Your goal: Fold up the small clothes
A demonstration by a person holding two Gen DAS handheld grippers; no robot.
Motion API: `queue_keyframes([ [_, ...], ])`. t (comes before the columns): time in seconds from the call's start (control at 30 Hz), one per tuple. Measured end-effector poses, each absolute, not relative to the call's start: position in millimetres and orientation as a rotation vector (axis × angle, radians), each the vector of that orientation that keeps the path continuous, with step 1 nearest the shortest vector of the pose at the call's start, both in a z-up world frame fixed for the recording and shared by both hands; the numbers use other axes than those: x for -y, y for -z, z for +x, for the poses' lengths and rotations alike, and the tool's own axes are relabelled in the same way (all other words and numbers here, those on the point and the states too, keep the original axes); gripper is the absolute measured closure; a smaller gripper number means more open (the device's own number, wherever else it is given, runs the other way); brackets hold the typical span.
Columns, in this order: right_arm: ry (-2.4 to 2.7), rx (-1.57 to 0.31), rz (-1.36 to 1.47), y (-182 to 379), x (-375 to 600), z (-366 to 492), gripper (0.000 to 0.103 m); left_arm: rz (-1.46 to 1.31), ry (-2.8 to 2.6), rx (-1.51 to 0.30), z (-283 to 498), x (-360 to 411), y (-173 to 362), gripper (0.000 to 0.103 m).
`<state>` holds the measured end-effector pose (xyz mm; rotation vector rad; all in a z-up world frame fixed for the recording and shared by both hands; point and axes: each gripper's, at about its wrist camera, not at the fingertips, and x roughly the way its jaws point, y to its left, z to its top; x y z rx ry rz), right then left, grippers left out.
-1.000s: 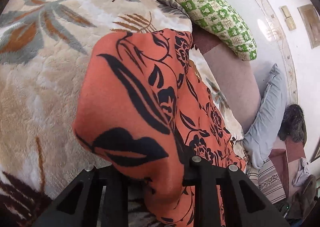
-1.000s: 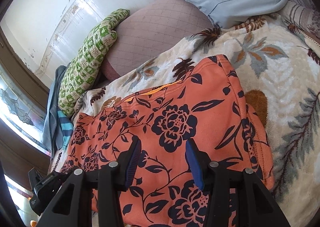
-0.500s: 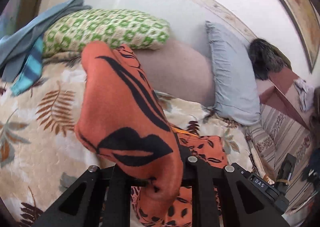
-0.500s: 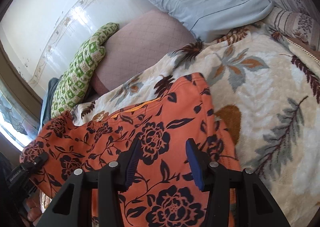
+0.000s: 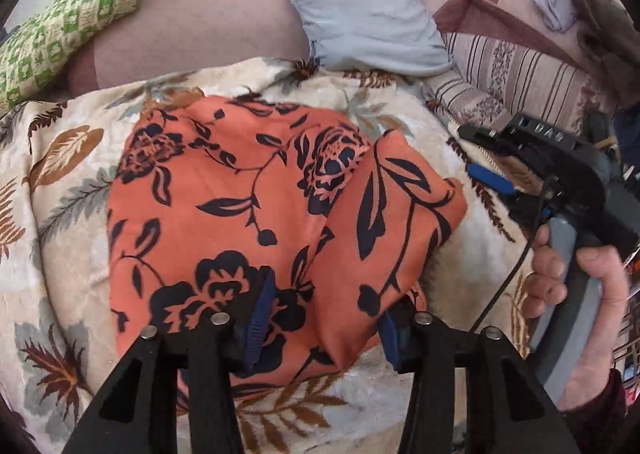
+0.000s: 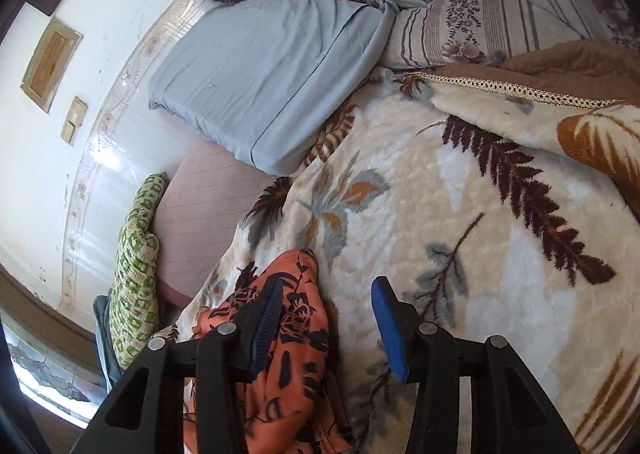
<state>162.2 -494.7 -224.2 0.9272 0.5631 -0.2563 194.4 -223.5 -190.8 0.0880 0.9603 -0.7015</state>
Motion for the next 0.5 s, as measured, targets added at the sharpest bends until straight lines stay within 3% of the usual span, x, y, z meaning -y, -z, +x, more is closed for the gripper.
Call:
queue_keyframes([
  [0.13, 0.196, -0.581, 0.891, 222, 479, 168, 0.054, 0.085, 0.692, -0.793, 184, 189, 150, 0.025],
  [0.33, -0.082, -0.424, 0.747, 177, 436, 162, 0.052, 0.120, 0.476, -0.794, 215, 157, 155, 0.024],
  [0.5, -0.348, -0.560, 0.747, 191, 384, 186, 0.052, 0.213, 0.371, -0.887, 230, 167, 201, 0.024],
])
